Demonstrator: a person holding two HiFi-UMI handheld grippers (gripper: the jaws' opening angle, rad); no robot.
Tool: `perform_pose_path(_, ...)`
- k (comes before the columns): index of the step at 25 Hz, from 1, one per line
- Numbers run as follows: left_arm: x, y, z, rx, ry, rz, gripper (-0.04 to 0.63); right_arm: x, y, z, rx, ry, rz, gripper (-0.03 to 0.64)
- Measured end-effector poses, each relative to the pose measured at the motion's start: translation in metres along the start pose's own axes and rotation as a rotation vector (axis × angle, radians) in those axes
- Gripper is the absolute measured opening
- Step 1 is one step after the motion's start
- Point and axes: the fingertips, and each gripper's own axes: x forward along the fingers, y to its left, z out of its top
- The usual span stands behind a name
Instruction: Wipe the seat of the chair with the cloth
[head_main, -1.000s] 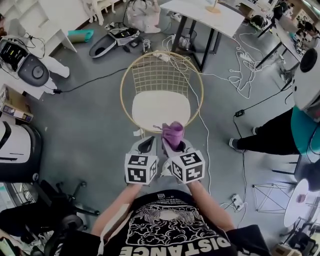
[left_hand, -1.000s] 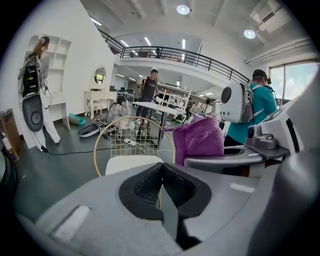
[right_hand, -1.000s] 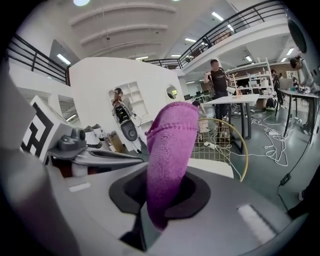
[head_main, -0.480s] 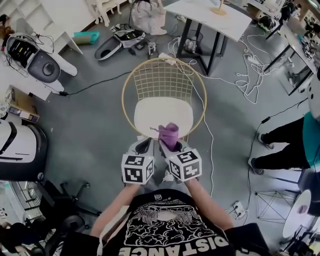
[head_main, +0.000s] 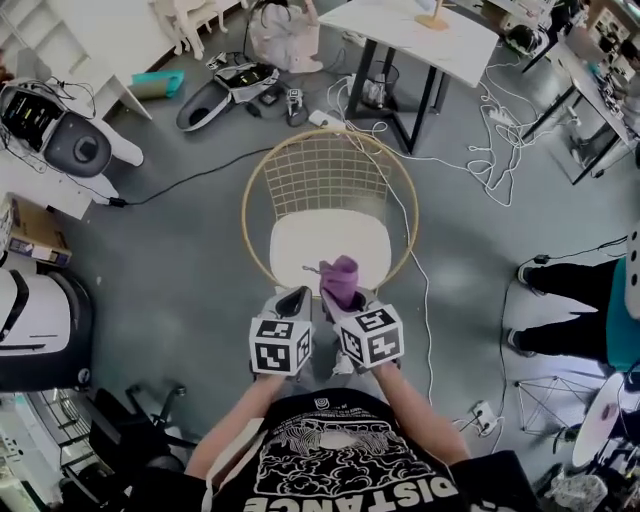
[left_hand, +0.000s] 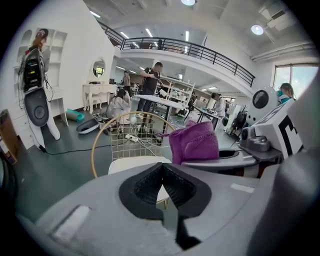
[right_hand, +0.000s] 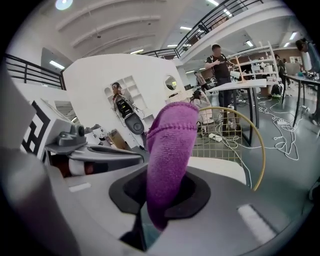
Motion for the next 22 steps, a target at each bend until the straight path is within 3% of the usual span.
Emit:
perform_pose_path(6,0.036,0.049,0.008,0.001,0.049,-0.080,-0.005,0.065,-0.009,0.004,0.050,0.050,-0.030,0.064)
perform_pose_path(15,0.090,0.138,0.026,-0.002,0.107,-0.113,-0.005,0.181,-0.027,0.005,0.092,0.157,-0.039,0.064)
perform_pose_path(22,0.147,0.203,0.006,-0.029,0.138,-0.088,-0.005,0.255,-0.050,-0.014,0.161,0.220,-0.034,0.064)
